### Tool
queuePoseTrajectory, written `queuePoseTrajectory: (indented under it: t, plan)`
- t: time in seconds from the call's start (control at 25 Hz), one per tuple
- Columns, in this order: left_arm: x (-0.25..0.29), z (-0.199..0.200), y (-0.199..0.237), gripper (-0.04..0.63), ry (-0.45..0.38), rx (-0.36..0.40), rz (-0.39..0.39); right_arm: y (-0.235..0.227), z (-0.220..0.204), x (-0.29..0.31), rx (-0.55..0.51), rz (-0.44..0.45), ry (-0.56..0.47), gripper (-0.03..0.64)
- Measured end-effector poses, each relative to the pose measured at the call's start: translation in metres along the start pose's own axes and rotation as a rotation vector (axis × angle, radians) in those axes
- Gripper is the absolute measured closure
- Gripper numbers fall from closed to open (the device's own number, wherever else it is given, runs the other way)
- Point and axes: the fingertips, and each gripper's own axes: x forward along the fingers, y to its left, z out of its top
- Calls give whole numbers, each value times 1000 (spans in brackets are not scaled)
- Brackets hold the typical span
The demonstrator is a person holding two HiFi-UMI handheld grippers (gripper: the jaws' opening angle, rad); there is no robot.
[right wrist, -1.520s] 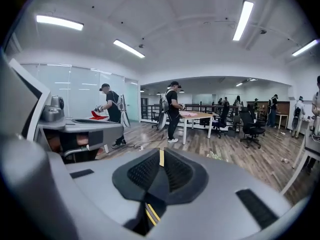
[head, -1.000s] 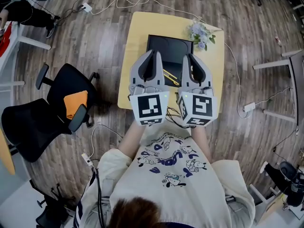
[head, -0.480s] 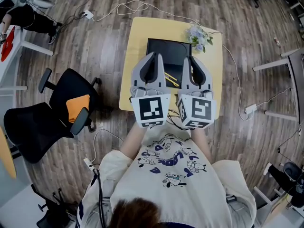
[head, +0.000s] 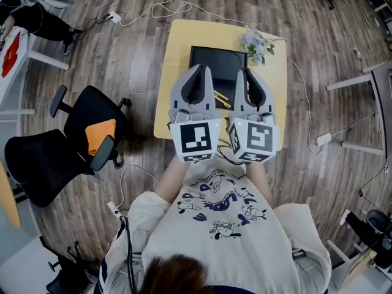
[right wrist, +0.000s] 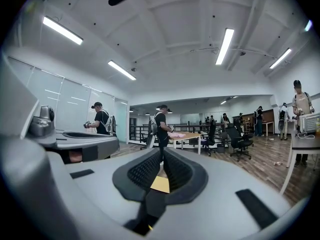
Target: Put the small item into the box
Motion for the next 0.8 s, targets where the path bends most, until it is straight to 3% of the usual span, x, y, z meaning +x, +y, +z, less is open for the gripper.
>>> queuePoseTrajectory:
  t: [0.8]
  plan:
    - [-7,1,4,572,-2,-4,0,7,0,-5,-6,-1,4,575]
